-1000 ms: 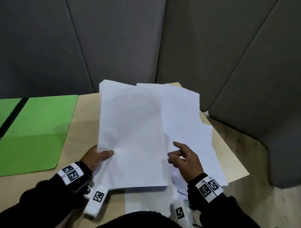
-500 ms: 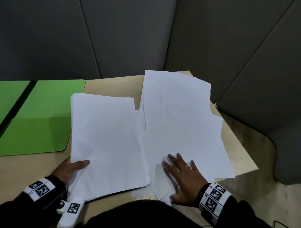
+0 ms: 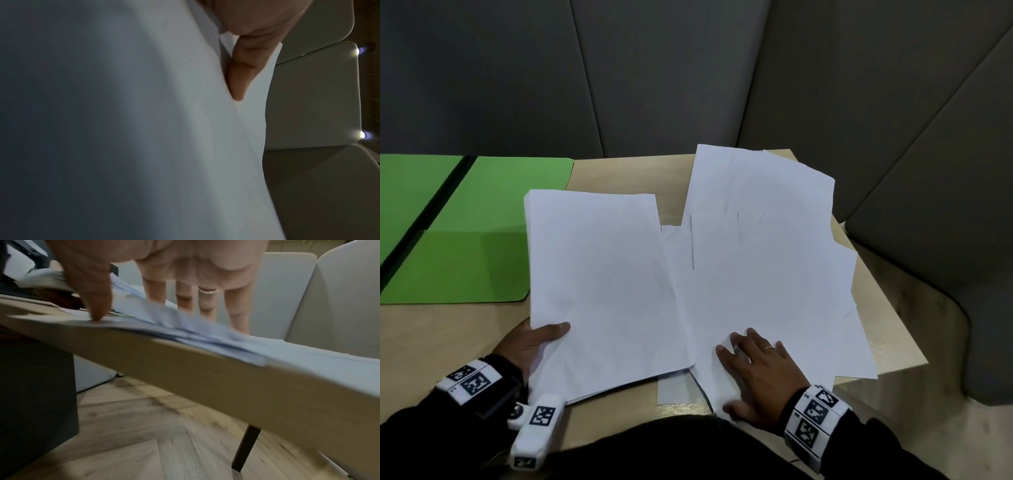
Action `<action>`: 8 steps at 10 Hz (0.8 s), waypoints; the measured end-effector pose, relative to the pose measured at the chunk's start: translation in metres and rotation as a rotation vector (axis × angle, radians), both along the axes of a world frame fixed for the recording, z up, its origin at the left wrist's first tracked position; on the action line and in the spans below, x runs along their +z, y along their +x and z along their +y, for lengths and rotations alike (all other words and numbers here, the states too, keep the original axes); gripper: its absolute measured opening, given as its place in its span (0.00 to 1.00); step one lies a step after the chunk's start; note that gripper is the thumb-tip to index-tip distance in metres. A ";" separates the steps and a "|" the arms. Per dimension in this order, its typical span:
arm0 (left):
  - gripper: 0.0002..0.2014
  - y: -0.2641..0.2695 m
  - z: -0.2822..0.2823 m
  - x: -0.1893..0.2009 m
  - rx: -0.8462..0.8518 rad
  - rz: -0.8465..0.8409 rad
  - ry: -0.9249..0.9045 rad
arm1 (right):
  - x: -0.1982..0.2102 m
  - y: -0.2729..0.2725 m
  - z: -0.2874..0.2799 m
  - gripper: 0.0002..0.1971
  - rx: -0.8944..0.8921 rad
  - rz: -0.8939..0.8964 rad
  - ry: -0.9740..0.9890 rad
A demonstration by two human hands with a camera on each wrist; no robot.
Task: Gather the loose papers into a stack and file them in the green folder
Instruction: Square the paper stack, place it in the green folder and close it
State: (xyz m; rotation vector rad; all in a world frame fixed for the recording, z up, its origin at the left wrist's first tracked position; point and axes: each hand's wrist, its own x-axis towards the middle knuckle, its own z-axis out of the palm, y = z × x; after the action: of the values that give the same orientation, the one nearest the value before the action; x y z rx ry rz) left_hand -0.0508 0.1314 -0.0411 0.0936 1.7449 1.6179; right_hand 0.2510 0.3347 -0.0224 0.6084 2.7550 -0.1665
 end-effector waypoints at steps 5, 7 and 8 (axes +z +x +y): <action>0.32 0.017 -0.019 0.007 -0.010 -0.067 0.014 | 0.046 -0.011 0.049 0.23 -0.585 1.102 -0.592; 0.17 0.022 -0.003 0.011 -0.128 -0.127 -0.158 | 0.028 -0.053 0.008 0.12 -0.115 0.708 -0.603; 0.04 0.019 -0.001 0.012 -0.066 -0.164 -0.207 | 0.003 -0.062 0.000 0.18 -0.026 0.474 -0.686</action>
State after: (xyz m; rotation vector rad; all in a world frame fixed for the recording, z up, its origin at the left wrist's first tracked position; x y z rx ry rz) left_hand -0.0318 0.1307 -0.0292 -0.0767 1.7517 1.3506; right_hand 0.1891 0.3349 -0.0197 0.4450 2.8232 -1.3420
